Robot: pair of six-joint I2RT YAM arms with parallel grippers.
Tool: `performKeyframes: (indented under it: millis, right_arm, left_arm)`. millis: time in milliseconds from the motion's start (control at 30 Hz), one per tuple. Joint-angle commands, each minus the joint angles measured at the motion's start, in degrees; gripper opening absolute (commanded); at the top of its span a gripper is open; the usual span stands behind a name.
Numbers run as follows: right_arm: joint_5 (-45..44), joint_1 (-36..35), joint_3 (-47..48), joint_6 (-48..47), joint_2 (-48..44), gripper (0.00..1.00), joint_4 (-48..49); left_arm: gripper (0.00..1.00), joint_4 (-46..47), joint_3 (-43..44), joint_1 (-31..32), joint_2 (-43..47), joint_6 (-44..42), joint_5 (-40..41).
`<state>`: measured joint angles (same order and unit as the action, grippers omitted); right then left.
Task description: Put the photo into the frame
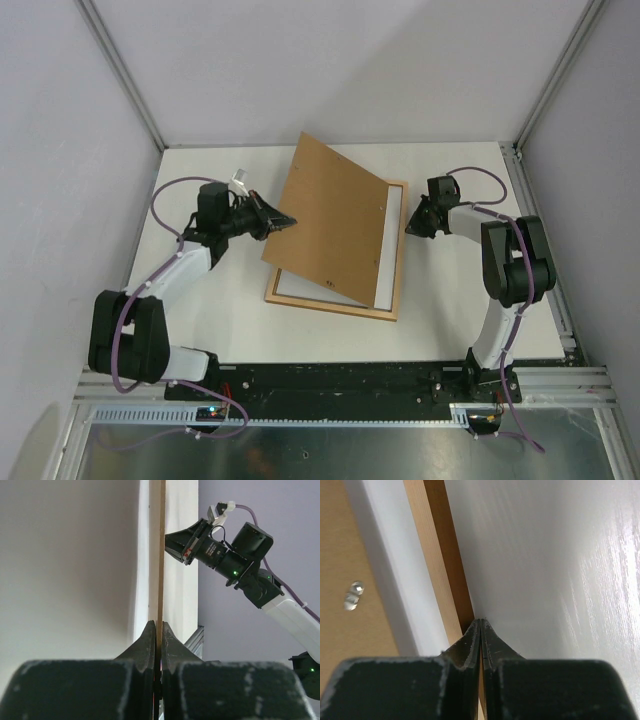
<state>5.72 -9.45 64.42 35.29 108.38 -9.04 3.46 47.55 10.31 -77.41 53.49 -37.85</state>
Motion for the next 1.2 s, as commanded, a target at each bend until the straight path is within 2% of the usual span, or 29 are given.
performKeyframes:
  millis: [0,267,633,1167]
  right_arm:
    - [0.29,0.02,1.36,-2.97,3.28,0.04,-4.09]
    - [1.27,0.01,1.76,-3.78,3.75,0.04,-4.26]
    - [2.33,-0.03,1.76,-3.83,3.91,0.04,-3.72]
    - [3.15,-0.37,1.76,-3.74,3.91,0.04,-3.53]
  left_arm:
    - [0.00,9.96,-0.17,-0.44,-1.65,2.52,-3.47]
    - [0.00,16.83,-2.90,-0.42,-4.19,3.69,-2.76]
    - [0.00,21.82,-6.54,-0.01,-5.89,2.89,-3.87]
    - [0.00,27.86,-10.43,5.63,-8.95,4.95,-0.55]
